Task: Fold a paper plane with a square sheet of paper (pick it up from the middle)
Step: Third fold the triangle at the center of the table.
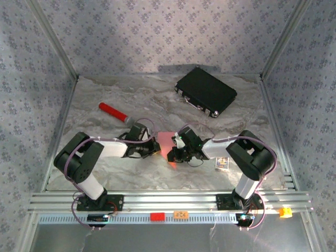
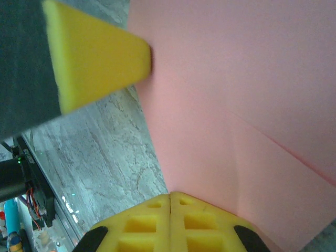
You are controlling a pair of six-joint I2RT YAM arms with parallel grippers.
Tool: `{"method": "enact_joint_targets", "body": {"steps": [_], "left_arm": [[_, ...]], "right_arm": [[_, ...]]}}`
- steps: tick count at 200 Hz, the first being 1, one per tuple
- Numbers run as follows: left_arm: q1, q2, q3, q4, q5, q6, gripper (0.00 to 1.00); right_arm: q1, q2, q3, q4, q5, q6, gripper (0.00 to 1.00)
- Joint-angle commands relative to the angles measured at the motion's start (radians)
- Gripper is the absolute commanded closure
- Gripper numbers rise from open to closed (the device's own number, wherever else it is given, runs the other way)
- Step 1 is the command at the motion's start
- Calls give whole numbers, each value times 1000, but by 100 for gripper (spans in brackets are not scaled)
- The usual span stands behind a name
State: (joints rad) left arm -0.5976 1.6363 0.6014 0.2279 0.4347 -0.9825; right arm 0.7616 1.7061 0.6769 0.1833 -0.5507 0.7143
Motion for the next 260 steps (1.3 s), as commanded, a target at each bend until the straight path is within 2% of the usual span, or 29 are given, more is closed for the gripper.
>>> {"method": "enact_joint_targets", "body": {"steps": [1, 97, 122, 173, 237, 260], "left_arm": [[49, 1, -28, -40, -71, 34, 100], [59, -138, 2, -118, -73, 46, 98], [45, -150, 11, -101, -42, 60, 97], [-54, -48, 69, -45, 10, 80, 97], [-56, 82, 90, -75, 15, 91, 100], [-57, 101, 108, -145, 8, 121, 100]], "right_arm": [[1, 12, -45, -122, 22, -15, 100], [-7, 12, -44, -111, 8, -21, 100], [-11, 7, -46, -112, 6, -22, 100], [-14, 2, -45, -109, 3, -22, 100], [-14, -27, -32, -103, -6, -18, 100], [-12, -36, 5, -94, -24, -9, 100]]}}
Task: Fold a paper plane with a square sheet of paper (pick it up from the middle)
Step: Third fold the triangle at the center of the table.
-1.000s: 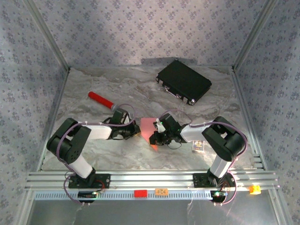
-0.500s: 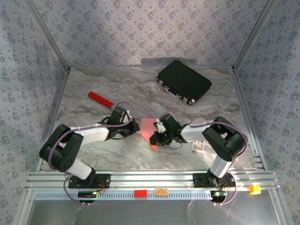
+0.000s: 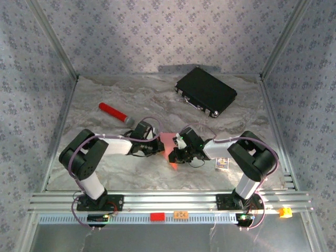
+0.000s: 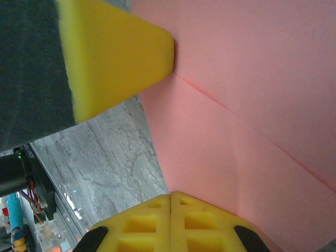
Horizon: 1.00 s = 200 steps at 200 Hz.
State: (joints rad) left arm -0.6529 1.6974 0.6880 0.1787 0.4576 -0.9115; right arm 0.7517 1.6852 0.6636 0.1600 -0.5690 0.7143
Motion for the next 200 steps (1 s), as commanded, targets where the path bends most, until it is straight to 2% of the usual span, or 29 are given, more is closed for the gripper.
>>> {"method": "enact_joint_targets", "body": {"steps": [1, 65, 92, 200], "left_arm": [[-2, 41, 21, -100, -15, 52, 100], [-2, 55, 3, -98, -10, 54, 100], [-1, 55, 3, -99, -17, 54, 100], [-2, 66, -10, -112, -55, 36, 100]], "right_arm": [[-2, -15, 20, -69, -6, -7, 100], [9, 108, 156, -77, 11, -11, 99], [2, 132, 126, -65, 11, -11, 99], [24, -63, -77, -96, 9, -6, 93]]}}
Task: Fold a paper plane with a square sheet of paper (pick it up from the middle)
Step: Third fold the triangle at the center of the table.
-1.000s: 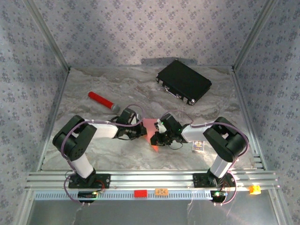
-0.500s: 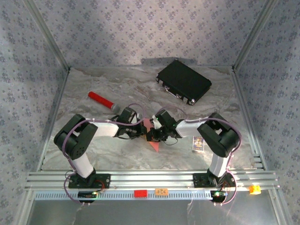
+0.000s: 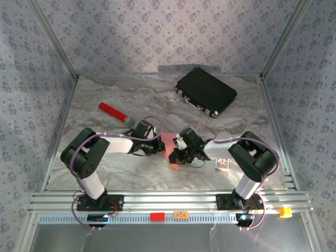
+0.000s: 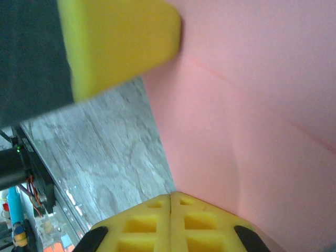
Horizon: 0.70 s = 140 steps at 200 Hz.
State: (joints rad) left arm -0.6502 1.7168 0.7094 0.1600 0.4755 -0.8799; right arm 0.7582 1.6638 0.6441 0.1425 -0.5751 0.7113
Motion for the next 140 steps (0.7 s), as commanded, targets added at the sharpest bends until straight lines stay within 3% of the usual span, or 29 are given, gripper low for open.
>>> {"method": "enact_joint_targets", "body": {"steps": [1, 140], "left_arm": [[-5, 46, -31, -93, -73, 4, 100], [-4, 22, -92, -24, -104, -71, 100]], "right_arm": [[18, -43, -59, -80, 16, -3, 93], [41, -251, -207, -146, 87, 12, 94]]}}
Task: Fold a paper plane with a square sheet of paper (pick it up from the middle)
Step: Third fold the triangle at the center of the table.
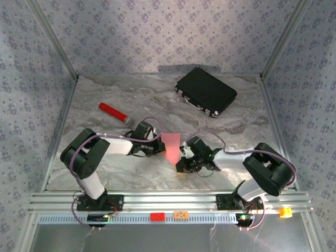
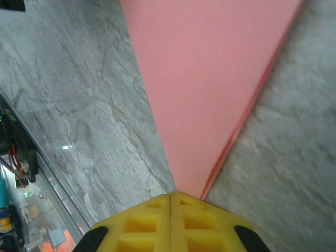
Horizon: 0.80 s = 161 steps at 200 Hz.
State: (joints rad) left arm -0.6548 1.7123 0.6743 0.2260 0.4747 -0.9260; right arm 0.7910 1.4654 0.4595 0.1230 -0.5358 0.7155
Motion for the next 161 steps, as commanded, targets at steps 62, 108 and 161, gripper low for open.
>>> {"method": "enact_joint_targets", "body": {"steps": [62, 108, 161], "left_arm": [[-106, -149, -188, 33, -263, -238, 99], [-151, -345, -162, -145, -417, -192, 75], [-61, -410, -148, -223, -333, -76, 57]], "right_arm": [[-85, -215, -1, -239, 250, 37, 83], [-119, -131, 75, -105, 148, 48, 69], [-105, 23, 158, -22, 94, 51, 65]]}}
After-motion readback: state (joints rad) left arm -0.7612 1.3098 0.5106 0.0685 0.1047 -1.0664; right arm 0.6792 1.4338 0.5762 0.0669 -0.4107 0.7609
